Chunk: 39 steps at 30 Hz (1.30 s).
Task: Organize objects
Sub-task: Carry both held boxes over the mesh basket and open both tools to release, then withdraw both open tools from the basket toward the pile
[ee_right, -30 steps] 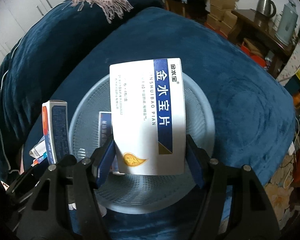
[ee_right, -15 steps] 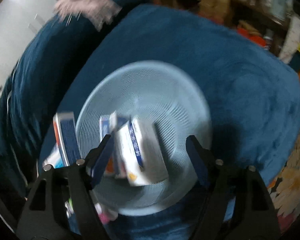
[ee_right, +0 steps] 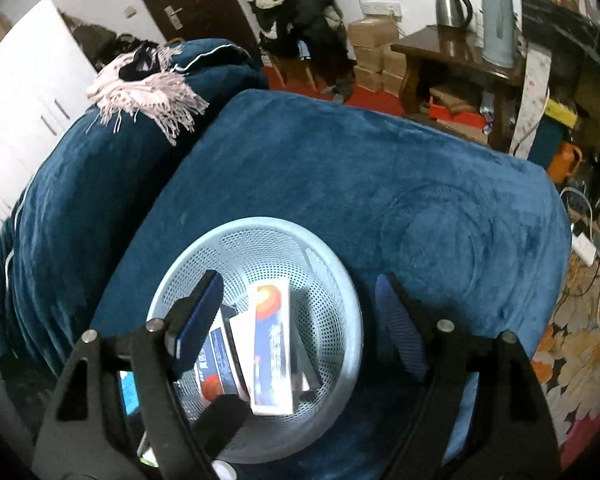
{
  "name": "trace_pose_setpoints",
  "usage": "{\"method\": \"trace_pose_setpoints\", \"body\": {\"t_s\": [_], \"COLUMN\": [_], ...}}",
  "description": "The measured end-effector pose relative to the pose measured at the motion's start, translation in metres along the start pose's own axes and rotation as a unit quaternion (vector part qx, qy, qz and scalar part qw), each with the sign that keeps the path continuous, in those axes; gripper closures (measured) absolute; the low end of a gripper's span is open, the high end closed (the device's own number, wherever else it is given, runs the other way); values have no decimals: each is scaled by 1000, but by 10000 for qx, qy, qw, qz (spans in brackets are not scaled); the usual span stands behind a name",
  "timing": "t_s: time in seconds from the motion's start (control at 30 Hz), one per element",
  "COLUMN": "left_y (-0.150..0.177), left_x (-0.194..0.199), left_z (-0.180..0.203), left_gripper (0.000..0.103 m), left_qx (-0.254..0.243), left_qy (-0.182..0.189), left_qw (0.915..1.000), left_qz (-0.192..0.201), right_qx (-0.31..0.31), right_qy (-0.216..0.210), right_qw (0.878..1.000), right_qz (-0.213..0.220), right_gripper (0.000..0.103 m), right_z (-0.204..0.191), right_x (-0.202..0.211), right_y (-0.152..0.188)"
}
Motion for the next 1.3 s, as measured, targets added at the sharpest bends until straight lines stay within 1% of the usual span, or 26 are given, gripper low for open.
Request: {"method": "trace_pose_setpoints", "body": {"t_s": [0.07, 0.1, 0.17, 0.23, 0.27, 0.3, 0.4, 0.47, 0.57, 0.67, 0.73, 0.77, 0.8, 0.83, 0.87, 0.93, 0.97, 1.0, 1.03, 1.07, 1.1, 1.2, 1.23, 1.27, 1.3], "left_y": [-2, -2, -1, 1, 1, 1, 1, 3, 2, 4, 6, 7, 7, 8, 8, 8, 7, 8, 7, 7, 8, 9, 10, 10, 11], "left_x": [3, 5, 9, 19, 22, 27, 44, 55, 69, 79, 82, 83, 84, 85, 86, 87, 89, 90, 91, 92, 93, 96, 98, 98, 99], "left_z": [-11, -17, -31, -49, -55, -63, -82, -92, -109, -121, -128, -132, -134, -135, -136, -135, -135, -134, -135, -135, -136, -140, -141, -142, -143], "left_gripper": [1, 1, 1, 1, 1, 1, 1, 1, 1, 1, 1, 1, 1, 1, 1, 1, 1, 1, 1, 1, 1, 1, 1, 1, 1], "left_qx": [-206, -269, -352, -371, -358, -329, -222, -181, -83, 29, 109, 150, 169, 188, 201, 191, 181, 175, 177, 197, 231, 302, 304, 300, 293], "left_qy": [-400, -584, -870, -1054, -1134, -1216, -1339, -1431, -1560, -1640, -1688, -1693, -1687, -1677, -1666, -1629, -1623, -1611, -1601, -1599, -1597, -1588, -1594, -1605, -1617], "left_qw": [9990, 9979, 9956, 9937, 9929, 9920, 9907, 9895, 9877, 9864, 9856, 9854, 9855, 9857, 9858, 9865, 9866, 9868, 9869, 9869, 9869, 9868, 9867, 9866, 9864], "left_qz": [11, -2, -22, -25, -30, -41, -21, 7, 65, 77, 60, 34, 19, 5, -2, 13, 17, 24, 25, 27, 25, 19, 16, 10, -1], "right_qx": [86, 109, 144, 215, 290, 460, 1001, 1507, 2141, 2338, 2641, 2812, 3062, 3213, 3373, 3824, 3911, 3901, 3846, 3769, 3626, 3167, 3050, 3002, 3019], "right_qy": [-5, -18, -37, -7, 28, 90, 215, 455, 996, 991, 1029, 1074, 1204, 1295, 1473, 2064, 2199, 2258, 2254, 2217, 2110, 1462, 1277, 1118, 1052], "right_qw": [10000, 9999, 9998, 9994, 9990, 9975, 9901, 9821, 9666, 9600, 9505, 9446, 9344, 9282, 9209, 8962, 8909, 8904, 8932, 8973, 9053, 9342, 9404, 9433, 9424], "right_qz": [-28, -72, -163, -269, -347, -534, -959, -1034, -994, -1182, -1275, -1310, -1368, -1358, -1284, -893, -710, -628, -586, -609, -661, -746, -798, -869, -984], "right_gripper": [21, 17, 12, 9, 6, 3, 3, 3, 3, 3, 3, 3, 3, 2, 2, 2, 2, 2, 2, 2, 2, 2, 2, 2, 2], "right_z": [-3, -5, -8, -13, -16, -20, -32, -39, -43, -47, -50, -52, -51, -50, -49, -43, -41, -39, -36, -34, -31, -36, -38, -45, -48], "right_x": [-3, -5, -6, -7, -8, -14, -27, -34, -46, -58, -62, -63, -64, -63, -61, -52, -46, -42, -38, -37, -36, -36, -37, -39, -43], "right_y": [0, 1, 5, 10, 13, 19, 38, 46, 52, 61, 68, 71, 75, 77, 76, 68, 62, 58, 56, 55, 55, 55, 56, 58, 62]}}
Point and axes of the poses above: each gripper's, at about its wrist camera, not at the fingertips, and x roughly against the way its jaws point, z to its right, y to its underside, the point moved 3 cm from there along -x, roughly the way its jaws point, and after that the axes turned 15 degrees about z, right-handed, at the moved point
